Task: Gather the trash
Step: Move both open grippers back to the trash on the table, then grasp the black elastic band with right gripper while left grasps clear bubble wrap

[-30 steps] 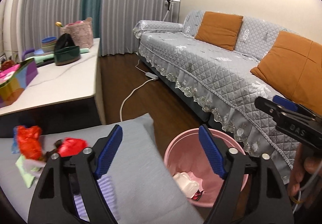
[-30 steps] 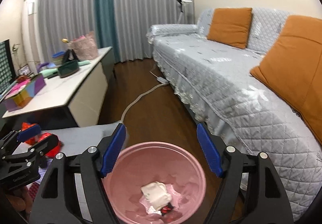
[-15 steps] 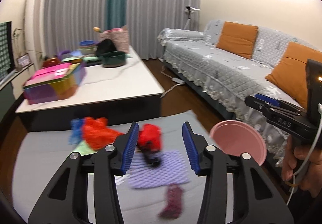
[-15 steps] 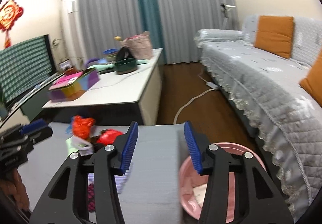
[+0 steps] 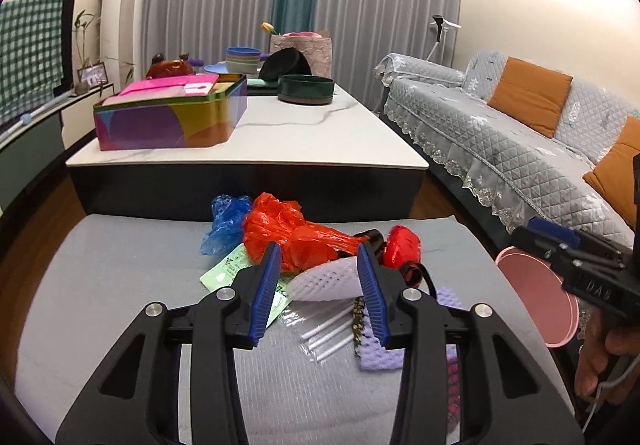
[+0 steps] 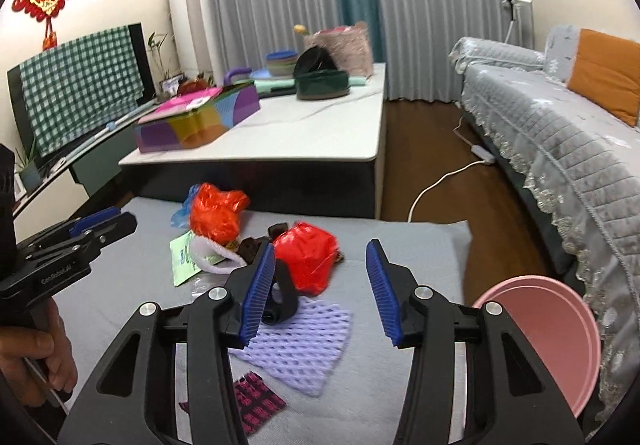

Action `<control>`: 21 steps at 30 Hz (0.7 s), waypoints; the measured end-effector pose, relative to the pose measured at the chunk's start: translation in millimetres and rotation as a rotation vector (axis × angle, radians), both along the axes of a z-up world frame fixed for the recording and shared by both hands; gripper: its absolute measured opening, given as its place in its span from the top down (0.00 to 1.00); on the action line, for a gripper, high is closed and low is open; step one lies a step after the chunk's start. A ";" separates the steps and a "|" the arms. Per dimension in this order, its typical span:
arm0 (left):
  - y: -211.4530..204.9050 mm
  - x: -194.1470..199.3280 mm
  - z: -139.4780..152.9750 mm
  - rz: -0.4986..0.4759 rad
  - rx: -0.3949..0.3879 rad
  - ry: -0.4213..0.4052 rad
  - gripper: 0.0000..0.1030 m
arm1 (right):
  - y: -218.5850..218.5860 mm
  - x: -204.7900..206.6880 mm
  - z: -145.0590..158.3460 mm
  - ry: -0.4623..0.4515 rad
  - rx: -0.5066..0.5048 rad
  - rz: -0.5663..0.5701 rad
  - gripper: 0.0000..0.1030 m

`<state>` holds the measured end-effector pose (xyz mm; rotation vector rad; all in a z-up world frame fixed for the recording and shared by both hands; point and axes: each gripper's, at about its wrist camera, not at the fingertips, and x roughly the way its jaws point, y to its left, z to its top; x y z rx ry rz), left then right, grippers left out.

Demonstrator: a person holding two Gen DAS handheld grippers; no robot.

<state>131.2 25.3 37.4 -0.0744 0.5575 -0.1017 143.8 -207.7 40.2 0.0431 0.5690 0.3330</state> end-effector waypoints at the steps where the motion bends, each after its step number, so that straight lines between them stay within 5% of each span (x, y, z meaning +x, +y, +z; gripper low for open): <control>1: 0.5 4.5 -4.8 -0.003 -0.012 0.009 0.62 | 4.4 5.5 -4.5 0.012 -0.001 0.009 0.53; 11: -8.4 34.8 -35.8 -0.057 -0.067 0.065 0.62 | 35.5 39.7 -41.8 0.107 -0.014 0.072 0.53; 18: -17.3 40.5 -47.7 -0.080 -0.037 0.108 0.62 | 42.8 53.5 -63.4 0.170 -0.025 0.104 0.54; 21: -13.0 41.6 -47.5 -0.074 -0.049 0.116 0.78 | 46.0 56.6 -70.8 0.200 -0.021 0.125 0.65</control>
